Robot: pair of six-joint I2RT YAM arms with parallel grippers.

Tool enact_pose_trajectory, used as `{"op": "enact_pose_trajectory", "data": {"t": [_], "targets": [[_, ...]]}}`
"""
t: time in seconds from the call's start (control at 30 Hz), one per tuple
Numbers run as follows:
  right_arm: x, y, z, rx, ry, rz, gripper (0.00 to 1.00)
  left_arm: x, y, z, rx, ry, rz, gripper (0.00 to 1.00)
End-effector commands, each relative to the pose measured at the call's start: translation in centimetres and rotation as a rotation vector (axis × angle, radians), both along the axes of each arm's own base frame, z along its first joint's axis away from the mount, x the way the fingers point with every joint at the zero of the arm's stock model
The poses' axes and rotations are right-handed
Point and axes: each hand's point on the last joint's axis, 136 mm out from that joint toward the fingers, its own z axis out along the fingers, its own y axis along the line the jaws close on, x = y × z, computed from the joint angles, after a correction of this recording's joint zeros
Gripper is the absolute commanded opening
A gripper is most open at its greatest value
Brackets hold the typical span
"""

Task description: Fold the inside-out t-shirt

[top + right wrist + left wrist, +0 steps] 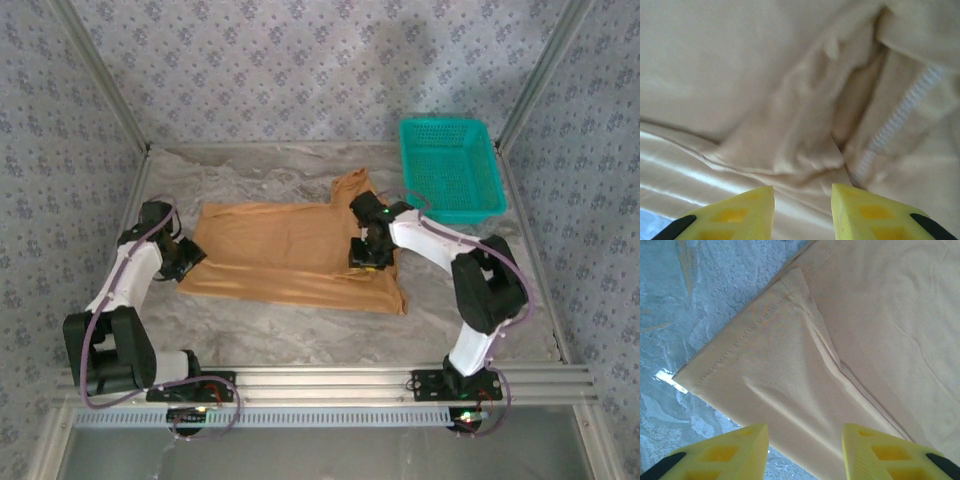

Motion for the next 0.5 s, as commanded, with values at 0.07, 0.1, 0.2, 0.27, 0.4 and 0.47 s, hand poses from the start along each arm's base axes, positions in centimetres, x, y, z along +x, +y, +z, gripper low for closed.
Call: {"op": "enact_pose_trajectory", "data": {"t": [0.07, 0.1, 0.2, 0.27, 0.4, 0.47], "targets": [[0.7, -0.1, -1.2, -0.060, 0.008, 0.032, 0.38, -0.7, -0.1, -0.8, 0.007, 0.032, -0.006, 0.42], [0.8, -0.1, -1.3, -0.064, 0.011, 0.034, 0.39, -0.7, -0.1, -0.8, 0.008, 0.030, -0.006, 0.42], [0.7, 0.1, -1.5, -0.065, 0.018, 0.041, 0.42, -0.6, -0.1, -0.7, 0.006, 0.028, -0.006, 0.42], [0.7, 0.2, -1.5, -0.063, 0.017, 0.044, 0.47, -0.6, -0.1, -0.6, 0.005, 0.025, -0.006, 0.42], [0.5, 0.4, -2.2, -0.060, 0.030, 0.047, 0.50, -0.5, -0.1, -0.5, 0.001, 0.020, -0.003, 0.42], [0.4, 0.4, -2.5, -0.059, 0.035, 0.045, 0.50, -0.6, -0.2, -0.5, 0.000, 0.021, -0.004, 0.42]]}}
